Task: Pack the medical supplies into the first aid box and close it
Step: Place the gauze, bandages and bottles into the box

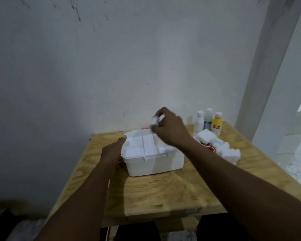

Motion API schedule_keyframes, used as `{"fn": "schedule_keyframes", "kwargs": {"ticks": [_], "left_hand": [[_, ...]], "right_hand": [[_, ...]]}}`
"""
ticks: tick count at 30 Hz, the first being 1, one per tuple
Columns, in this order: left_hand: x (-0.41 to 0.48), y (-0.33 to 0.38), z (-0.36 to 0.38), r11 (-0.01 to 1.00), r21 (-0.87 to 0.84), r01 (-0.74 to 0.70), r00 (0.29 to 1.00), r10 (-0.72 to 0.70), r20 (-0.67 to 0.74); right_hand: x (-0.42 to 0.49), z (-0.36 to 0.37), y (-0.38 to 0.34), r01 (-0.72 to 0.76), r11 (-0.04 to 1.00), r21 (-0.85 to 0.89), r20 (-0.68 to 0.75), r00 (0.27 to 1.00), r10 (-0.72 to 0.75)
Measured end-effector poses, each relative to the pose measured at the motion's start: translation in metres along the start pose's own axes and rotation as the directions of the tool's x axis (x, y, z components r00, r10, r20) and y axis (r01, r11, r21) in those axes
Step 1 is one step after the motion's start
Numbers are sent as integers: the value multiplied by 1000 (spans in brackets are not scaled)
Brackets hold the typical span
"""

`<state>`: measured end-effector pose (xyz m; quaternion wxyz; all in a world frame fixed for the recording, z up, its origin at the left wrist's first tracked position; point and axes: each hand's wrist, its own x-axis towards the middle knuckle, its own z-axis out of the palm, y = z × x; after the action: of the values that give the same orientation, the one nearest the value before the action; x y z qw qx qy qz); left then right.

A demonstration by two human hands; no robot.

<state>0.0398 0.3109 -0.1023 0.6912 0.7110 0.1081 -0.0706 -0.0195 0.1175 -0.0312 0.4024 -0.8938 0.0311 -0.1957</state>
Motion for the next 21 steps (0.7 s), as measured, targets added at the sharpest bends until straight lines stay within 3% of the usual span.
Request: {"fn": "schedule_keyframes", "kwargs": {"ticks": [4,9,17,19,21], "left_hand": [[0,0,1,1000,5,-20,1000,20,-2],[-4,1,2,999,17,-31,1000,31,-2],[-8,5,3,998,48,-27,999,28,-17],[-8,5,1,997,72,-31,999,32,-8],[-6,5,-1,991,121,-58,998,59,-4]], "right_hand": [[-12,32,0,44,985,-164,102,994,-27],[-15,42,5,81,938,-338,85,995,-56],[-7,26,4,43,911,-410,351,929,114],[-5,18,7,28,935,-354,321,943,93],[-1,3,13,18,970,-244,178,984,27]]}}
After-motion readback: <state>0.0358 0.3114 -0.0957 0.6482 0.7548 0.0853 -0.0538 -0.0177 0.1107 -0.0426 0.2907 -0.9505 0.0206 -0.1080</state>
